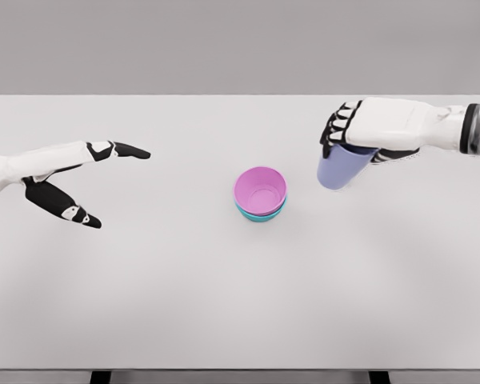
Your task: Stacking bowl and cup with both arms
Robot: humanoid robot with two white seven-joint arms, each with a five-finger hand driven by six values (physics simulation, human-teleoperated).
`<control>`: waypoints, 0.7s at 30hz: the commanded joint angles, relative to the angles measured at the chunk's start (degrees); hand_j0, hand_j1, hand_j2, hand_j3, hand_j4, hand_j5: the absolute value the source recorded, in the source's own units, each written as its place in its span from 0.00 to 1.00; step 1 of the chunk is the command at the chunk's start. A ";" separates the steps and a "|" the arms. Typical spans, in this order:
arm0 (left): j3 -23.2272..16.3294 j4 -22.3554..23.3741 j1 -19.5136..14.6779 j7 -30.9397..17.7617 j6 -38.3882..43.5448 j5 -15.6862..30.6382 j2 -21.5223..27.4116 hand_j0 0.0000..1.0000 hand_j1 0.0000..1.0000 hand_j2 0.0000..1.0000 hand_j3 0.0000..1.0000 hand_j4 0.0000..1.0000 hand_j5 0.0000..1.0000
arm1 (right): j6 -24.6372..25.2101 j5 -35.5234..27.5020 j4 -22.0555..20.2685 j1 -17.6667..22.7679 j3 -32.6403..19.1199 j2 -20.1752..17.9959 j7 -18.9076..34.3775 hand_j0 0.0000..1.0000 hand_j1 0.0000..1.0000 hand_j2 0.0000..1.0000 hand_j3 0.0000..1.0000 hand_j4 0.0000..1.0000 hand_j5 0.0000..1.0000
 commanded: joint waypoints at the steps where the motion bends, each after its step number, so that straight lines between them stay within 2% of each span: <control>1: 0.12 0.13 0.00 0.02 0.14 0.13 -0.06 1.00 1.00 1.00 1.00 1.00 1.00 | 0.21 -0.39 -0.07 0.00 0.03 2.99 -0.04 0.55 0.55 0.55 0.55 0.55 0.55; 6: 0.12 0.13 0.00 0.02 0.14 0.13 -0.06 1.00 1.00 1.00 1.00 1.00 1.00 | 0.21 -0.48 -0.68 -2.38 0.55 7.56 -0.04 0.56 0.56 0.56 0.56 0.56 0.56; 10: 0.12 0.13 0.00 0.02 0.14 0.04 -0.15 1.00 1.00 1.00 1.00 1.00 1.00 | 0.21 -0.57 -2.09 -2.82 0.64 10.37 -0.04 0.56 0.56 0.56 0.56 0.56 0.56; 14: 0.12 0.13 0.00 0.02 0.14 0.04 -0.15 1.00 1.00 1.00 1.00 1.00 1.00 | 0.21 -0.57 -2.26 -3.26 0.99 11.87 -0.04 0.56 0.56 0.56 0.56 0.56 0.56; 21: 0.03 0.04 0.00 0.02 0.14 0.04 -0.15 1.00 1.00 1.00 1.00 1.00 1.00 | 0.21 -0.65 -0.95 -3.78 4.68 13.98 -0.04 0.57 0.57 0.57 0.57 0.57 0.57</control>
